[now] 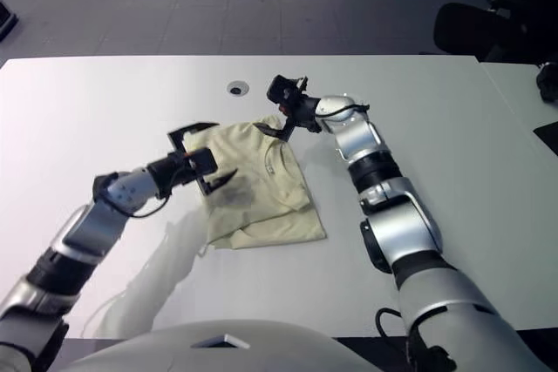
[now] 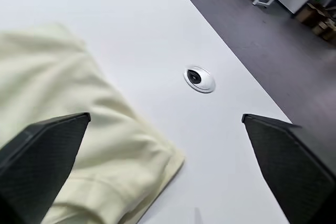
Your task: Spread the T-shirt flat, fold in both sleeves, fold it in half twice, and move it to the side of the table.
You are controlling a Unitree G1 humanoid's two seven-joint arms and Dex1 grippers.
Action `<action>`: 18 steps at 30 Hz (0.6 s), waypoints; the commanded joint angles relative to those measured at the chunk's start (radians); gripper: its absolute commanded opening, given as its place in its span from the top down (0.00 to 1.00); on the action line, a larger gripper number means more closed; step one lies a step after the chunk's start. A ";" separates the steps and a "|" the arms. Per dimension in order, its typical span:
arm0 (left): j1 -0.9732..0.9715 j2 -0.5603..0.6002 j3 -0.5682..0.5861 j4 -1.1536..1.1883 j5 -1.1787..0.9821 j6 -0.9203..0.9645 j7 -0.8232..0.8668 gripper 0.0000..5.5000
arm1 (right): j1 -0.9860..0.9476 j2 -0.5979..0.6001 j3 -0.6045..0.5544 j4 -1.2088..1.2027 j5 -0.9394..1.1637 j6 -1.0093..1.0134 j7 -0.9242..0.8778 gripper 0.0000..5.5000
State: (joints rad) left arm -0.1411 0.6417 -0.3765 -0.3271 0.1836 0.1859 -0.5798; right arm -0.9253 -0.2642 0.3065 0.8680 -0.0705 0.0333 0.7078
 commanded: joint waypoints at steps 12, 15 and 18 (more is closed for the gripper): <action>0.129 0.139 -0.150 -0.284 0.142 0.405 -0.235 0.02 | -0.072 0.001 -0.042 0.468 -0.164 -0.013 -0.329 0.02; 0.068 0.059 -0.124 -0.222 0.136 0.384 -0.173 0.02 | -0.066 0.000 -0.087 0.454 -0.129 -0.047 -0.313 0.02; -0.027 -0.081 -0.060 -0.121 0.067 0.351 -0.099 0.02 | -0.064 -0.002 -0.165 0.412 -0.058 -0.113 -0.254 0.02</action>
State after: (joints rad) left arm -0.1047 0.6355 -0.4749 -0.5196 0.2815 0.5524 -0.7174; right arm -1.0031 -0.2532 0.1906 1.3106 -0.1697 -0.0431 0.4139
